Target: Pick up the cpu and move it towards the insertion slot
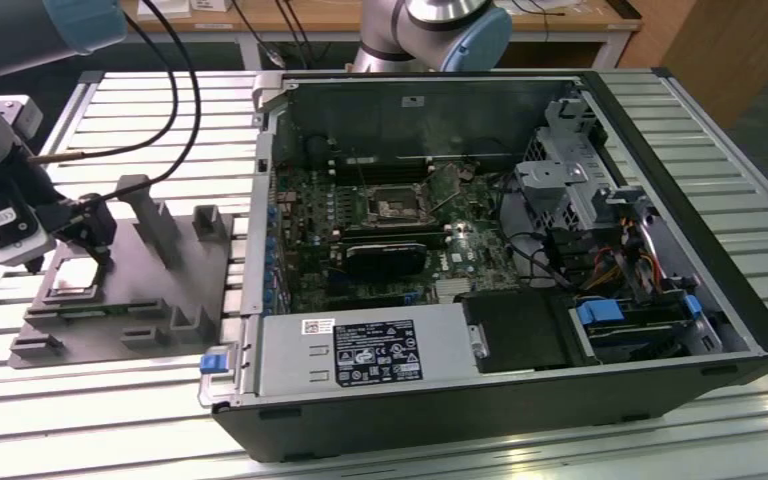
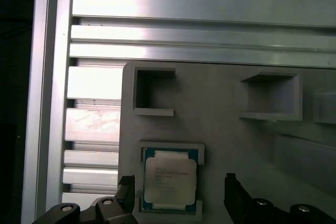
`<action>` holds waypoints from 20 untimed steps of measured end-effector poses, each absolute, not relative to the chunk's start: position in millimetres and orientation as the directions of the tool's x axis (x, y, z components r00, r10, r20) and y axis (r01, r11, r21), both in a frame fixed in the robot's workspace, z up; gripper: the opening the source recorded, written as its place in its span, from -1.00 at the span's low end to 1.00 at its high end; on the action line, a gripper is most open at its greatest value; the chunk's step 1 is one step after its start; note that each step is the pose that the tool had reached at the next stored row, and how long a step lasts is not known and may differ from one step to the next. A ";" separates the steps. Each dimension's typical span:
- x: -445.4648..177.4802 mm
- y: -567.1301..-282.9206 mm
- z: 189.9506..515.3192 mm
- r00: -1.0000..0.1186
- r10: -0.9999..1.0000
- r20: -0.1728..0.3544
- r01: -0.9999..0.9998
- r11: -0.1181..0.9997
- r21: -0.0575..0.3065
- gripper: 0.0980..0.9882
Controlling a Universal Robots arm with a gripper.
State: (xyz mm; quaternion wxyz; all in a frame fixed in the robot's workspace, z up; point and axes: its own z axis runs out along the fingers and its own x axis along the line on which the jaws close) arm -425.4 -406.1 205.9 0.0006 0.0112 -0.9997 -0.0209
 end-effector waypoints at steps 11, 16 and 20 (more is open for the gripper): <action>-425.9 -406.1 202.5 -1.000 -0.022 0.001 -0.022 0.999 0.042 0.52; -426.1 -406.1 201.2 -1.000 -0.022 0.001 -0.022 0.999 0.042 0.52; -426.1 -406.1 200.1 -1.000 -0.022 0.001 -0.022 0.999 0.042 0.52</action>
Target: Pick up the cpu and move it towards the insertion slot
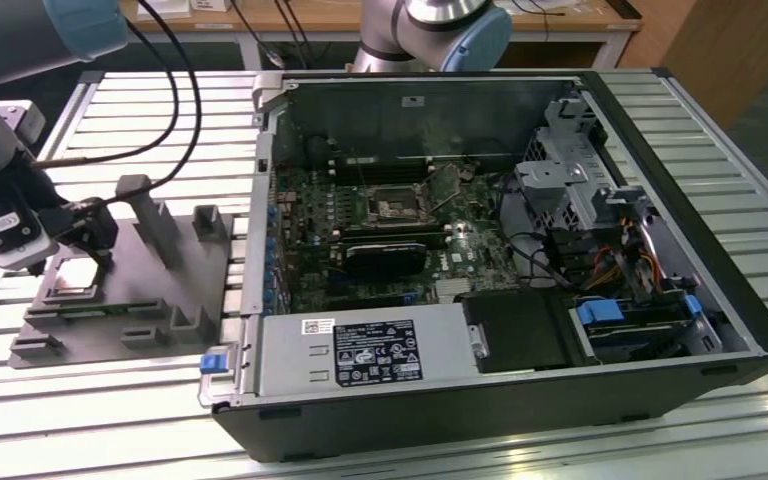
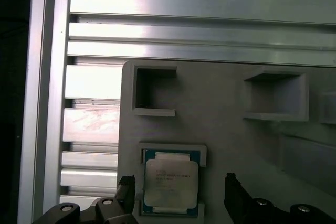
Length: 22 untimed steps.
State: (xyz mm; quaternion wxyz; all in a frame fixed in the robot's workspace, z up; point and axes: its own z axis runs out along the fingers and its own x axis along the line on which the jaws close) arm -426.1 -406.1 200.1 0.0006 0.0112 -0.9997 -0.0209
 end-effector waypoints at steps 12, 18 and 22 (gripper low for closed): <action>-428.2 -406.1 194.2 -1.000 -0.022 0.001 -0.022 0.999 0.042 0.52; -428.6 -406.1 191.9 -1.000 -0.022 0.001 -0.022 0.999 0.042 0.52; -428.9 -406.1 191.2 -1.000 -0.022 0.001 -0.022 0.999 0.042 0.52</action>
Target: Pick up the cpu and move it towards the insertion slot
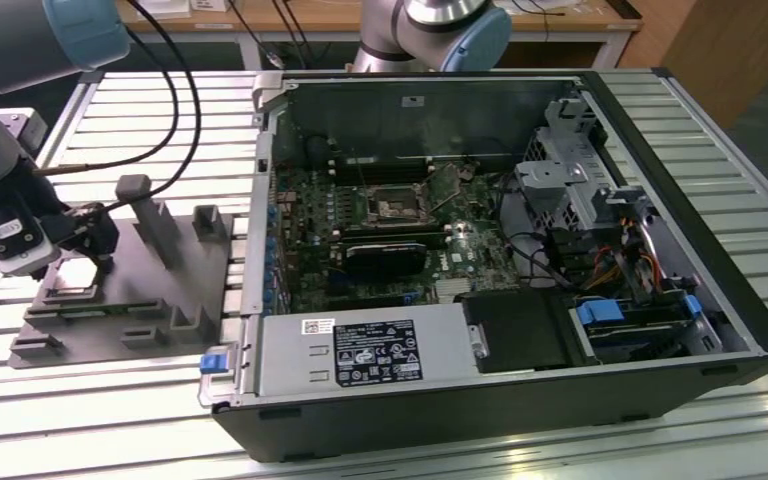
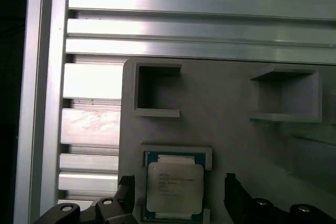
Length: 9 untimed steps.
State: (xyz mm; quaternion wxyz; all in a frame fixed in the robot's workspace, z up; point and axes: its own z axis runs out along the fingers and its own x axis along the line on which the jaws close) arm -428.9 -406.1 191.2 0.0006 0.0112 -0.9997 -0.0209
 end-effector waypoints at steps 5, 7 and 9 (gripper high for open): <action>-429.8 -406.1 181.7 -1.000 0.019 0.001 0.019 0.999 0.042 0.52; -429.8 -406.1 181.0 -1.000 0.023 0.001 0.023 0.999 0.042 0.52; -429.8 -406.1 180.5 -1.000 0.027 0.001 0.027 0.999 0.042 0.52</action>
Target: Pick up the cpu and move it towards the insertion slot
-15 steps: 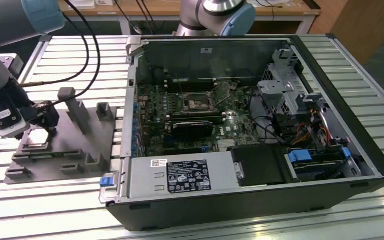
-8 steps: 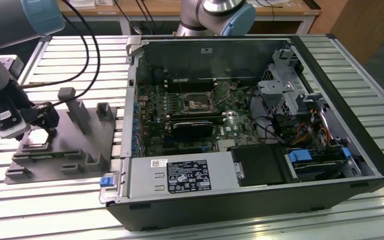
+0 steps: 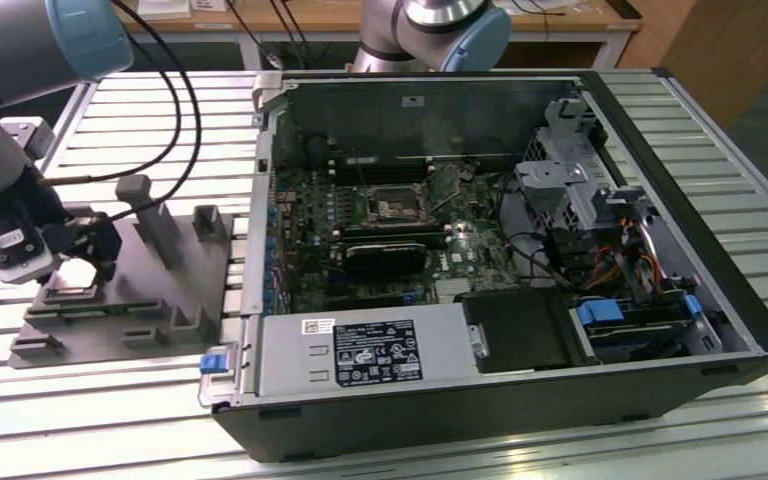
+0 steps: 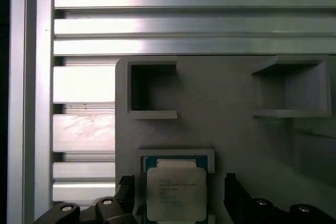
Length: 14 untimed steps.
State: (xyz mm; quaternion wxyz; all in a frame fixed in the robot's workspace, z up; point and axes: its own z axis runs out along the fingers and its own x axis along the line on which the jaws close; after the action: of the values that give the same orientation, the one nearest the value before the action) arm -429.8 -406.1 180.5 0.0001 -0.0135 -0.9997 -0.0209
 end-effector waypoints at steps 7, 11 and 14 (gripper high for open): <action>-429.8 -406.1 178.4 -0.999 0.042 0.001 0.042 0.998 0.042 0.52; -429.8 -406.1 178.1 -0.999 0.044 0.001 0.044 0.998 0.042 0.52; -429.8 -406.1 178.6 -0.999 0.044 0.001 0.044 0.998 0.042 0.52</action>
State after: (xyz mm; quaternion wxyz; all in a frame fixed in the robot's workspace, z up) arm -429.8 -406.1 178.6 -0.0001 -0.0222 -0.9995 -0.0209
